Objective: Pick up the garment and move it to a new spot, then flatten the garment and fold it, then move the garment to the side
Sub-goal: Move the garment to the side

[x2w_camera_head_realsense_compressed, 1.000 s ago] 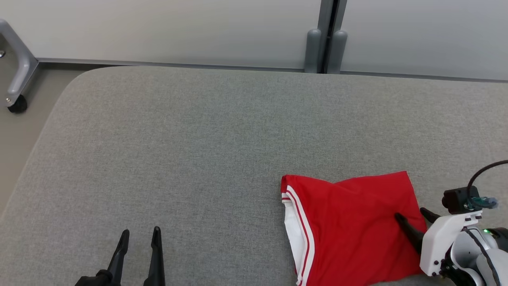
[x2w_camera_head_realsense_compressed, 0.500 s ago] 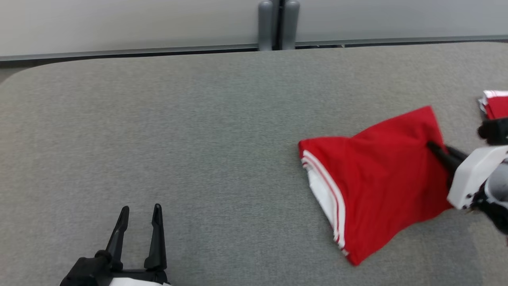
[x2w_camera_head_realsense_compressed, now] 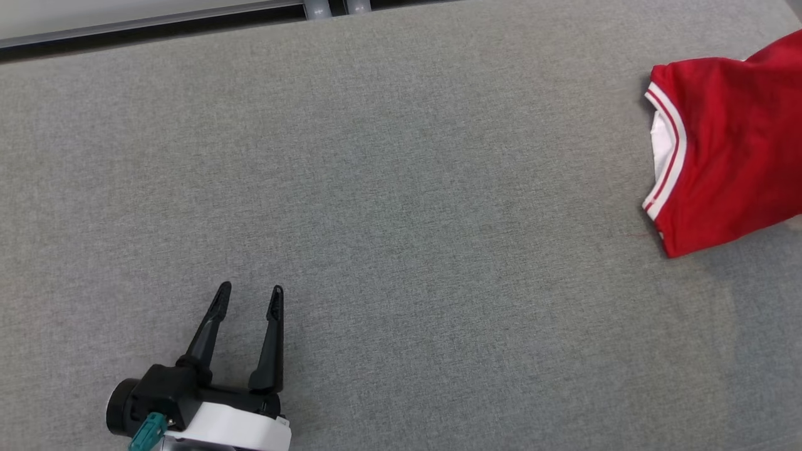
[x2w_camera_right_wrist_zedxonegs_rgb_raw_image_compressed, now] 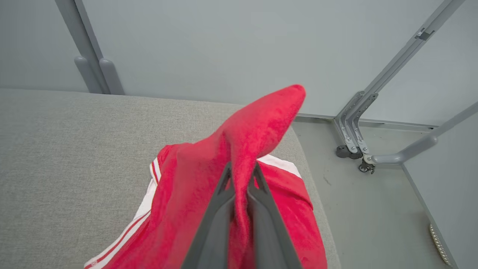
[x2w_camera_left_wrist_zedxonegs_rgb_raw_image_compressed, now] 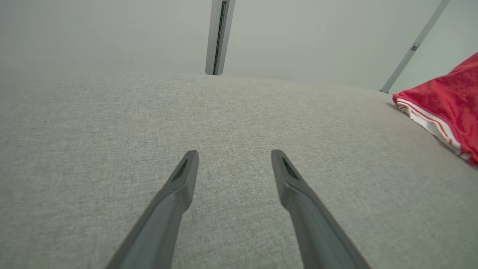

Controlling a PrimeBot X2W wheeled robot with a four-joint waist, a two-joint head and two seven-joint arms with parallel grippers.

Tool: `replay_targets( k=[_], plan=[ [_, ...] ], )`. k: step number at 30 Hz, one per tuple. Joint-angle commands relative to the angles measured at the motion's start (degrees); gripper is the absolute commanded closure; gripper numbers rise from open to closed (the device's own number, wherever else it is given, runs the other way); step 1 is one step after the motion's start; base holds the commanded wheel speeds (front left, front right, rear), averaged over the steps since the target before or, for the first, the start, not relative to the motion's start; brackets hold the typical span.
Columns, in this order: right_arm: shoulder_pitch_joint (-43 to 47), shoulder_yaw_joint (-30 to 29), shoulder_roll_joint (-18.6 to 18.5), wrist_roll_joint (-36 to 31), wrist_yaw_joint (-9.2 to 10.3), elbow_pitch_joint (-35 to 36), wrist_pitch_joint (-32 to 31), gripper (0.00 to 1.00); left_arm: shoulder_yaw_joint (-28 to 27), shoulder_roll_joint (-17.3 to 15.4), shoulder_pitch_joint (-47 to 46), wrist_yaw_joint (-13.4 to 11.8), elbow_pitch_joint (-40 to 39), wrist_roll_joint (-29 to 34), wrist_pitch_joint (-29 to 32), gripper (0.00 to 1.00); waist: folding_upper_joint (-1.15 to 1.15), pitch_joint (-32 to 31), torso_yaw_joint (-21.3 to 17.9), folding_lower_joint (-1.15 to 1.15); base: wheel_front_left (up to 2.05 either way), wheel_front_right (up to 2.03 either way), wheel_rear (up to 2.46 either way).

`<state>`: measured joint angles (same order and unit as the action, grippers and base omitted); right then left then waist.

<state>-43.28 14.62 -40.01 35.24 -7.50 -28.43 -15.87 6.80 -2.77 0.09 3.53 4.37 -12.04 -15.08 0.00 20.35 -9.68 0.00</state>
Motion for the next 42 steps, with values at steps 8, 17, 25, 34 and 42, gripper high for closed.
replay_targets(
  k=[8, 17, 25, 34, 42],
  plan=[
    [-4.42, -3.95, -3.67, -4.4, 0.03, -7.0, 1.13, 1.0, -0.62, -0.23, 0.74, 0.76, 0.07, 1.02, -0.08, 0.0, 0.0, 1.07, 2.85, 0.0, 0.0, 0.0, 0.0],
    [-4.61, -5.67, -2.23, -9.03, 0.03, -10.11, 3.44, 0.0, -1.18, -0.23, 0.93, -0.05, -0.19, 0.44, -0.08, 0.0, 0.0, 1.58, 2.65, 0.0, 0.0, 0.0, 0.0],
    [3.62, -9.38, -0.37, -12.86, 0.03, -0.4, 12.72, 0.0, -1.97, -0.23, 2.81, -0.95, -0.29, -1.05, -0.08, 0.0, 0.0, -3.5, 1.46, 0.0, 0.0, 0.0, 0.0],
    [26.7, -13.85, 10.11, -18.34, 0.02, 13.34, 24.32, 0.0, -4.73, -0.22, 7.96, -3.78, -0.49, -4.15, -0.08, 0.0, 0.0, -13.67, 4.26, 0.0, 0.0, 0.0, 0.0],
    [43.95, -16.35, 25.74, -24.97, 0.02, 16.33, 30.35, 0.0, -6.41, -0.2, 12.94, -5.13, 1.17, -3.29, -0.08, 0.0, 0.0, -19.48, 8.79, 0.0, 0.0, 0.0, 0.0]
  ],
)
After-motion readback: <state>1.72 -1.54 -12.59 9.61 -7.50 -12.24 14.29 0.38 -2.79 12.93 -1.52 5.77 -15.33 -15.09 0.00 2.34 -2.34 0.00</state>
